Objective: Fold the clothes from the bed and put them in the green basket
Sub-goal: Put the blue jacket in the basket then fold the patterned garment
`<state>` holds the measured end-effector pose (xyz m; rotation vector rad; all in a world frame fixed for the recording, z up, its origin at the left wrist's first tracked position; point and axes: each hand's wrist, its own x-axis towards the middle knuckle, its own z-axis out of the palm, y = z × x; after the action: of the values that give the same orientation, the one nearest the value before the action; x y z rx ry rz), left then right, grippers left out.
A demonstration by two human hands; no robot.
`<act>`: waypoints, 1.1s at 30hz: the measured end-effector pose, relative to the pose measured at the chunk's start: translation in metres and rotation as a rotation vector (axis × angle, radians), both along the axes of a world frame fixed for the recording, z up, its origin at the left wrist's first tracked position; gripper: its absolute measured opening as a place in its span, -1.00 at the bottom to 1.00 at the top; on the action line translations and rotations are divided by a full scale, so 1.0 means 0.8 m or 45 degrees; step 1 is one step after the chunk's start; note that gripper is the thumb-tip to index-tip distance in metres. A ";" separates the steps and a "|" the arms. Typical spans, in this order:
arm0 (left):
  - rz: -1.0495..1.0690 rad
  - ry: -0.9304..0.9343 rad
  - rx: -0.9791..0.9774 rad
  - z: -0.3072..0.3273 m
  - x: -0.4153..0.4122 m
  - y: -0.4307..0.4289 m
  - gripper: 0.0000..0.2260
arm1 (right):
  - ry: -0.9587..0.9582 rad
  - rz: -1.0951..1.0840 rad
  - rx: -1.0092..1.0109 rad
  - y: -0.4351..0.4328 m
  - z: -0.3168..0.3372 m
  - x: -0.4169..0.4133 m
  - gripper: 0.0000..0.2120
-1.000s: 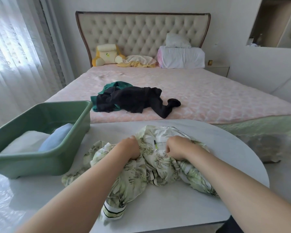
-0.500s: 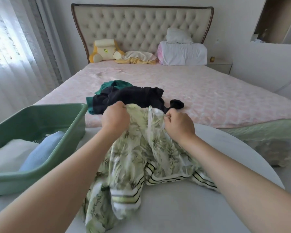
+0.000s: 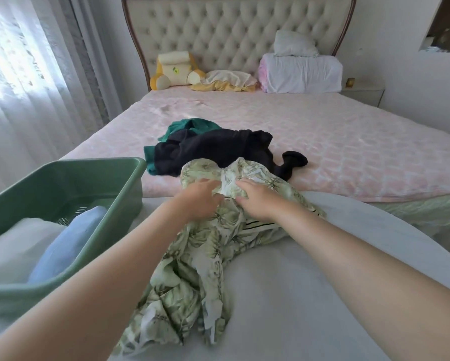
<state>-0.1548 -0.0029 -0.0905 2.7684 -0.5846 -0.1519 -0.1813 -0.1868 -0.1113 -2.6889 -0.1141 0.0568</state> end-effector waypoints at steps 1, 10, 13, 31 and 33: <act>-0.009 -0.015 0.021 -0.003 -0.011 0.001 -0.50 | -0.015 0.010 0.012 0.001 -0.006 -0.007 -0.48; -0.056 -0.359 0.398 0.016 -0.075 0.012 -0.82 | -0.236 0.093 0.056 0.020 -0.028 -0.064 -0.61; 0.272 -0.617 0.455 0.046 -0.078 0.033 -0.76 | -0.284 0.125 -0.028 0.035 -0.023 -0.077 -0.49; -0.128 -0.005 0.699 0.022 -0.151 0.120 -0.72 | 0.107 0.205 0.124 0.106 -0.013 -0.124 -0.79; -0.012 -0.020 0.816 0.026 -0.149 0.132 -0.83 | 0.155 0.209 0.063 0.102 -0.014 -0.130 -0.56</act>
<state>-0.2736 0.1026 -0.0697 3.3829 -0.6408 -0.3783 -0.2850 -0.1051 -0.1228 -2.6135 -0.2941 0.2639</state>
